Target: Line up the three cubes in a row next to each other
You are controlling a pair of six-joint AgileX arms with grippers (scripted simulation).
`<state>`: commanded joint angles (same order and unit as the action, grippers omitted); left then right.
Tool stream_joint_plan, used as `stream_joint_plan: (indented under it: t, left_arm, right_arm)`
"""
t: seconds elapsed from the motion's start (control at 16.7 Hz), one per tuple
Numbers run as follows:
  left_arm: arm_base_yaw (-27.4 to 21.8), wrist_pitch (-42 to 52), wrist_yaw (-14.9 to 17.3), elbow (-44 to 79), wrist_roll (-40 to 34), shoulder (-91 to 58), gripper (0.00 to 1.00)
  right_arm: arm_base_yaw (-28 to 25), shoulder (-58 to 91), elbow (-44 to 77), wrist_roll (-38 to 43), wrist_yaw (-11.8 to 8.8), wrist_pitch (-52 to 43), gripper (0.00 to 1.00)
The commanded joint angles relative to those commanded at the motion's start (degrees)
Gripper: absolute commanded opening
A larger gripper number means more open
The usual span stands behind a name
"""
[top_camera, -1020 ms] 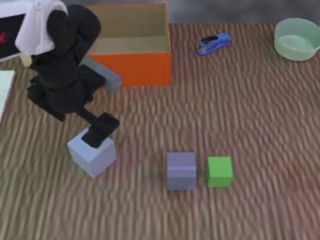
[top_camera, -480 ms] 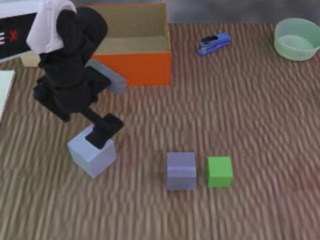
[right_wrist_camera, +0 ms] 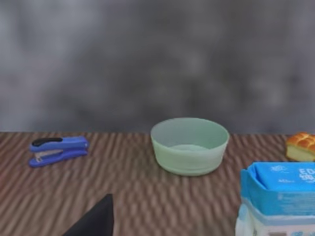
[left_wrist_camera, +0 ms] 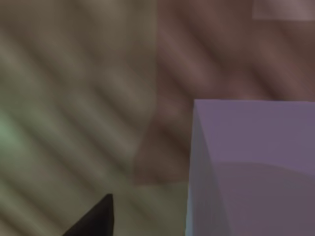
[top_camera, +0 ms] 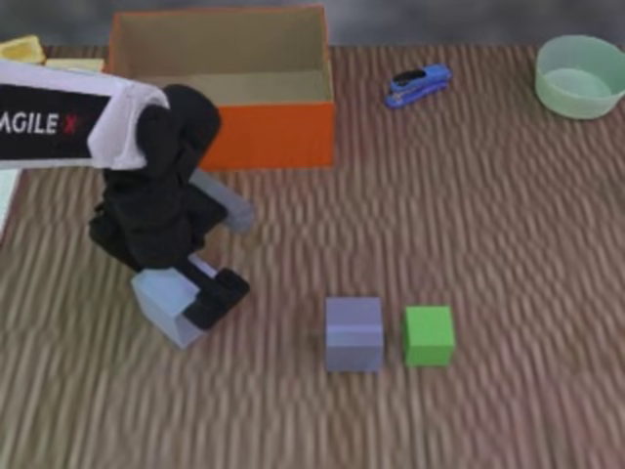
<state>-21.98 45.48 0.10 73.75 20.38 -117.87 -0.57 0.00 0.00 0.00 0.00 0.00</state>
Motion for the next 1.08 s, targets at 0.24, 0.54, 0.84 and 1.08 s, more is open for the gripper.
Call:
stream_joint_plan:
  t: [0.24, 0.54, 0.84, 1.08]
  left_arm:
    - [0.0, -2.5, 0.0, -1.6, 0.0, -1.3, 1.0]
    - [0.0, -2.5, 0.0, -1.6, 0.0, -1.3, 0.77]
    - [0.0, -2.5, 0.0, -1.6, 0.0, -1.3, 0.4]
    - [0.0, -2.5, 0.0, -1.6, 0.0, -1.3, 0.1]
  right_arm:
    - [0.0, 0.0, 0.0, 0.0, 0.0, 0.0, 1.0]
    - [0.0, 0.0, 0.0, 0.0, 0.0, 0.0, 1.0]
    - [0.0, 0.0, 0.0, 0.0, 0.0, 0.0, 1.0]
    - [0.0, 0.0, 0.0, 0.0, 0.0, 0.0, 1.0]
